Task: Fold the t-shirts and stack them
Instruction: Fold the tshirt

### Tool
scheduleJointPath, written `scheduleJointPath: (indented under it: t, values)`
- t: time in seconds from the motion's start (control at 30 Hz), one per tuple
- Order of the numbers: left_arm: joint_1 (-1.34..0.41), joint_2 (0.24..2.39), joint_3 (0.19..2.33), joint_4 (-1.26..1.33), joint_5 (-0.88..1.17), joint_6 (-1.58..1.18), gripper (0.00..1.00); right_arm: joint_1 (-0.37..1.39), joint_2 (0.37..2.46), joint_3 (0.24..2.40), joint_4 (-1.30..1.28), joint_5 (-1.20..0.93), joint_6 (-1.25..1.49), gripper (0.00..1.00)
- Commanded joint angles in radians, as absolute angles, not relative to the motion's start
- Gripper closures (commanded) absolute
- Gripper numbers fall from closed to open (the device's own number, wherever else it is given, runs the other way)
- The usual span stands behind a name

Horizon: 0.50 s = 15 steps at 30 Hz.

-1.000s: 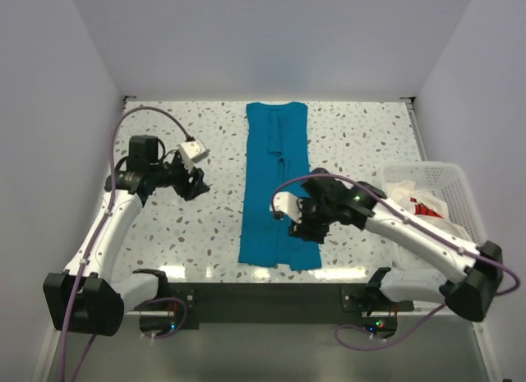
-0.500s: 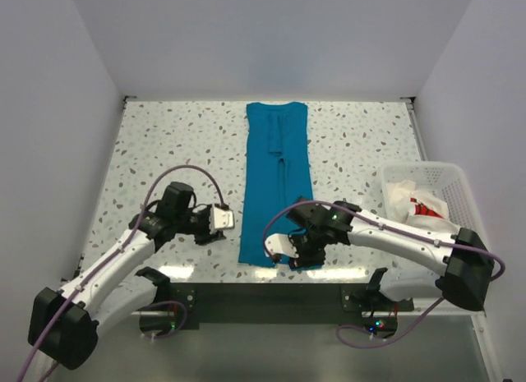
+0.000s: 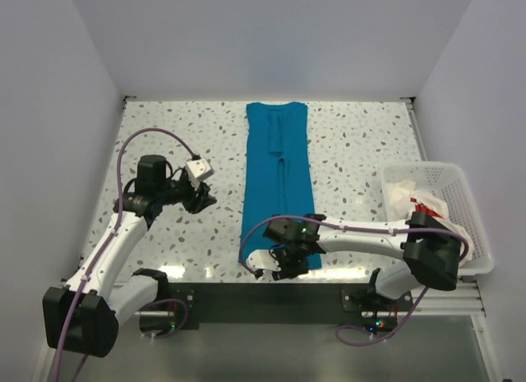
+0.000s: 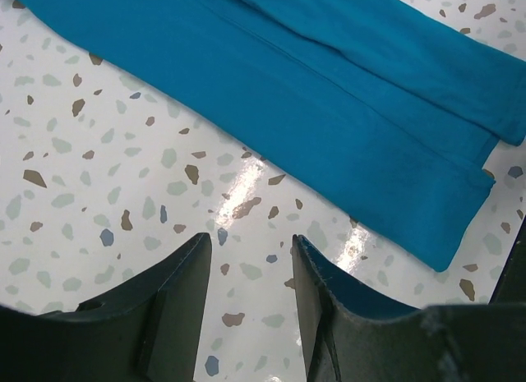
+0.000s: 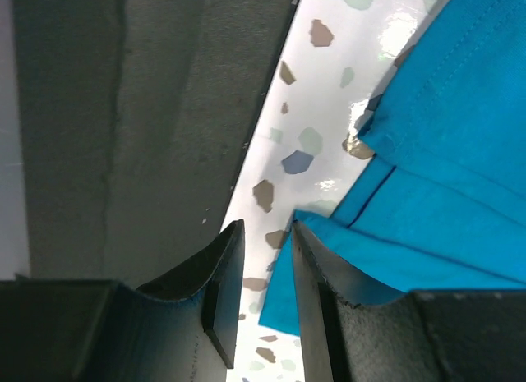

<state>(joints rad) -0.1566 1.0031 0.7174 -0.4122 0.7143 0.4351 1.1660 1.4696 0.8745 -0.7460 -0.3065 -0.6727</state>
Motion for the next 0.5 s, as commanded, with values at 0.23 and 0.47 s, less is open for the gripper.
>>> scheduleJointPath:
  t: [0.23,0.47]
  values:
    - [-0.150,1.014,0.752,-0.397,0.733,0.402,0.51,1.173,1.505,0.798,-0.646,-0.190,-0.710,0.67]
    - [-0.152,1.032,0.755,-0.400,0.726,0.405,0.50,1.173,1.549,0.770,-0.589,-0.179,-0.696,0.69]
